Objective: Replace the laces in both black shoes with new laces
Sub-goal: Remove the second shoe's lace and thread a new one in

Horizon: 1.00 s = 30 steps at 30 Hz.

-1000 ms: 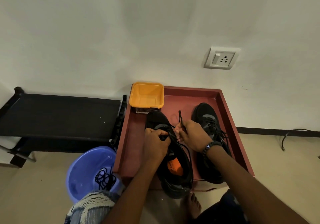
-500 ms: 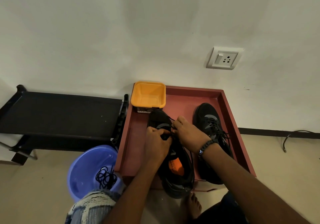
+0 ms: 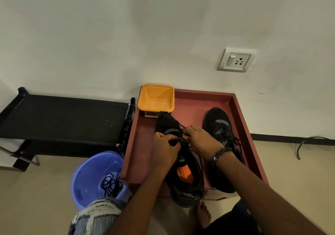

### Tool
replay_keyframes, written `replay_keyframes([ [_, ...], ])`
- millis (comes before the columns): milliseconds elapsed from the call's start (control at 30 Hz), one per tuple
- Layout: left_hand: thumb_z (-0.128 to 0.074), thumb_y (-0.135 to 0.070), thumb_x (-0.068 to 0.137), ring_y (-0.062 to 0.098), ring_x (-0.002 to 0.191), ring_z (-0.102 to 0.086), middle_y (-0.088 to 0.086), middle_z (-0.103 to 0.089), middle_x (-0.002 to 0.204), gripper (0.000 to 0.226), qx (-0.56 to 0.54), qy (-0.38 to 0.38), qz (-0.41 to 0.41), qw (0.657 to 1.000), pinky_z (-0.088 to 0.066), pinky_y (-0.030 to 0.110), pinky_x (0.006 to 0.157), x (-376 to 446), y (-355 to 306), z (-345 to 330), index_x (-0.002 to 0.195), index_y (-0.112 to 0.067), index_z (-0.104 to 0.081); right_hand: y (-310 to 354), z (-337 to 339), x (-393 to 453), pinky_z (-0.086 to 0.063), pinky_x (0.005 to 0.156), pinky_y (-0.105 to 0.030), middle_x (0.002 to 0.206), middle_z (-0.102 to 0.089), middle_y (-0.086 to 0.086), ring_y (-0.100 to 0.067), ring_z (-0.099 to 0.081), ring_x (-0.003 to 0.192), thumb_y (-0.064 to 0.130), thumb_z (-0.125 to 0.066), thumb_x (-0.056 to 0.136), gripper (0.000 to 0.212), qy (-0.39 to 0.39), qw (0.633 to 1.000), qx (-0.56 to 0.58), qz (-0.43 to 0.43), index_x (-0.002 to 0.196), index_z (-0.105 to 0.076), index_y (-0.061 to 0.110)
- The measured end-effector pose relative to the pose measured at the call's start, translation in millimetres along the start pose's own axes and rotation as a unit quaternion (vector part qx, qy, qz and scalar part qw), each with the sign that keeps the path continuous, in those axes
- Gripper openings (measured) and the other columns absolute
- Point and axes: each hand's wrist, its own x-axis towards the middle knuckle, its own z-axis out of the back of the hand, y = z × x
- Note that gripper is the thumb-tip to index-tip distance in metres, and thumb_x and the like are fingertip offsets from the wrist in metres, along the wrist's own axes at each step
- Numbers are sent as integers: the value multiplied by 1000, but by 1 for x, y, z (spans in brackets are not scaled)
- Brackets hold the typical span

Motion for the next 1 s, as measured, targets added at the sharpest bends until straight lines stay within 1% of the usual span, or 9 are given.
replay_keyframes([
  [167,-71,-25,89,2,85,-42,-4,-40,108,24,1,6,1,1000,-36,-2,63,1,-1,-1,112,-19,-72,0,1,-4,-45,78,-25,99,-57,2,-13,-55,87,12,-54,97,14,-50,993,103,-20,109,-62,13],
  [233,-71,-26,89,3,88,-42,-4,-39,108,24,1,6,4,1000,-36,-1,62,1,-1,-1,112,-20,-72,2,1,-6,-50,79,-20,95,-66,6,-7,-63,87,13,-58,95,13,-65,984,157,-50,101,-66,21],
  [333,-72,-27,88,2,87,-41,-4,-40,108,23,0,3,3,1000,-35,-2,63,0,-1,-2,110,-20,-72,5,0,-9,-48,71,-8,84,-67,11,3,-64,78,14,-63,93,12,-84,969,213,-95,95,-67,26],
  [600,-73,-28,88,-3,77,-40,-6,-40,107,21,-6,2,5,1000,-36,-2,65,1,0,-2,108,-20,-72,1,4,-11,-50,69,-11,70,-69,7,1,-64,68,22,-77,84,9,-85,942,295,-134,90,-71,22],
  [667,-73,-29,88,-2,80,-43,-6,-41,106,20,-7,3,5,1000,-37,2,62,1,0,-3,106,-20,-73,-2,5,-10,-56,78,-23,68,-67,5,-3,-62,69,24,-78,84,4,-45,926,343,-147,83,-74,25],
  [767,-70,-30,90,2,89,-46,-6,-40,108,22,6,15,3,1000,-37,3,61,1,-2,-3,108,-18,-72,-2,5,-10,-55,90,-42,75,-71,-2,-11,-63,76,29,-75,86,18,-3,905,395,-156,69,-73,32],
  [833,-68,-29,92,0,85,-40,-5,-38,110,25,19,23,-7,1000,-35,-3,65,1,-2,-2,113,-16,-70,-1,7,-12,-55,96,-39,92,-76,-4,-10,-68,88,28,-71,90,16,13,892,423,-158,74,-74,31],
  [900,-66,-29,93,0,86,-37,-4,-35,112,28,27,31,-16,999,-32,-7,66,2,-2,-1,117,-14,-69,1,6,-16,-52,98,-30,101,-76,2,-7,-69,99,27,-71,90,5,38,884,438,-160,94,-74,27],
  [1000,-67,-30,93,3,92,-41,-5,-32,113,26,48,46,-26,997,-35,-2,60,0,-5,4,113,-14,-68,2,0,-20,-52,98,-29,104,-72,-1,-14,-68,103,22,-75,86,29,32,885,434,-168,113,-66,26],
])
